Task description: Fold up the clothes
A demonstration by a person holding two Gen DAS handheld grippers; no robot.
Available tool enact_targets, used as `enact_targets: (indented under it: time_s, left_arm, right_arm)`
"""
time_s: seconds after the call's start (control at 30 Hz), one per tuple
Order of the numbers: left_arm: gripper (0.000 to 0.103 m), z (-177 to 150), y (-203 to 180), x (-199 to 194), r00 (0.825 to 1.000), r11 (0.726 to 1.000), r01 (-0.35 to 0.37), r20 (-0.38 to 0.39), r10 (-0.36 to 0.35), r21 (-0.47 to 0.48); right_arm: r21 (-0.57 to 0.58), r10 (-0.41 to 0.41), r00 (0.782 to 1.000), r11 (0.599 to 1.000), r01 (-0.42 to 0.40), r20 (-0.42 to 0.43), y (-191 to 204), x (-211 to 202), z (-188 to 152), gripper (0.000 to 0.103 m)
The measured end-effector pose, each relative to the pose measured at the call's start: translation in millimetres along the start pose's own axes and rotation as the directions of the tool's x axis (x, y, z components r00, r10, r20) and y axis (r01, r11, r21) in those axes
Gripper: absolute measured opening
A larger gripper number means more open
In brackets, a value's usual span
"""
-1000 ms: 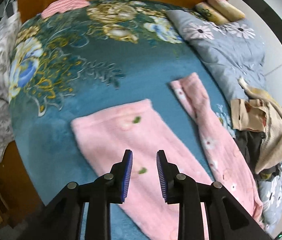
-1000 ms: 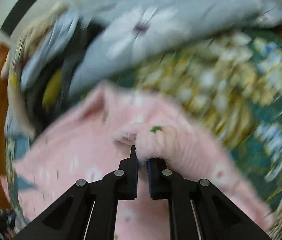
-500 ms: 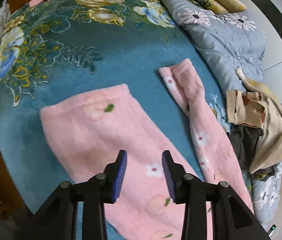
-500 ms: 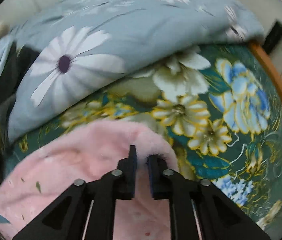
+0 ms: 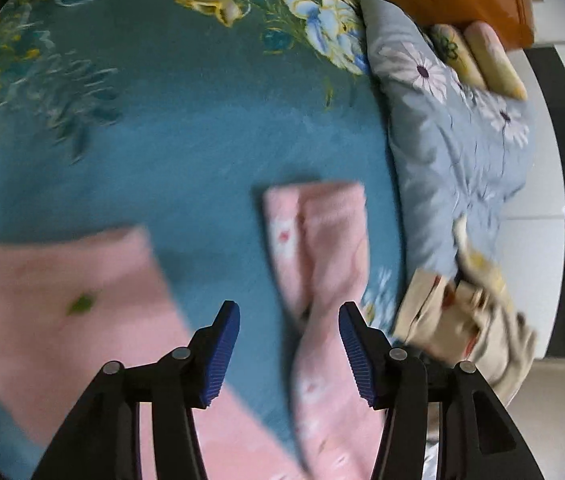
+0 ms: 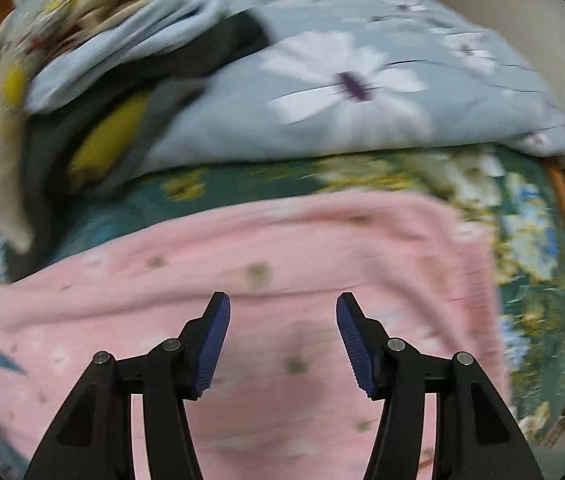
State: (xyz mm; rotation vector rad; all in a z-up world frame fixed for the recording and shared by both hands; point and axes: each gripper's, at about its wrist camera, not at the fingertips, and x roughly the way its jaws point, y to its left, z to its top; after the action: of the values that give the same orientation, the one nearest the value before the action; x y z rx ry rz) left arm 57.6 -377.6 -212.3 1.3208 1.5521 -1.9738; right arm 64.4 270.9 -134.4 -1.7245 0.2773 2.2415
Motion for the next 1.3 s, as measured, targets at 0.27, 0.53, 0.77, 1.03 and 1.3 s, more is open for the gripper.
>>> enact_targets:
  time_s: [0.27, 0.53, 0.77, 1.03, 1.3]
  left_arm:
    - [0.054, 38, -9, 41, 0.999, 0.998, 0.053, -0.003, -0.053, -0.038]
    - [0.027, 37, -19, 76, 0.996, 0.998, 0.065, -0.053, -0.066, -0.008]
    - [0.012, 22, -80, 17, 0.926, 0.897, 0.377, -0.059, -0.374, 0.233]
    - [0.012, 33, 8, 24, 1.0, 0.976, 0.021, -0.001, -0.021, 0.219]
    - [0.014, 28, 28, 30, 1.0, 0.981, 0.011, -0.022, -0.007, 0.194]
  right_arm:
    - [-0.171, 0.008, 0.999, 0.985, -0.017, -0.051, 80, 1, -10, 0.057]
    - [-0.241, 0.032, 0.995, 0.969, -0.054, -0.094, 123, 6, -18, 0.057]
    - [-0.359, 0.04, 0.998, 0.932, -0.052, -0.04, 163, -7, -24, 0.057]
    - [-0.462, 0.103, 0.994, 0.881, -0.105, -0.029, 201, -10, -38, 0.057]
    - [-0.494, 0.319, 0.944, 0.809, -0.319, -0.086, 273, -3, -22, 0.057]
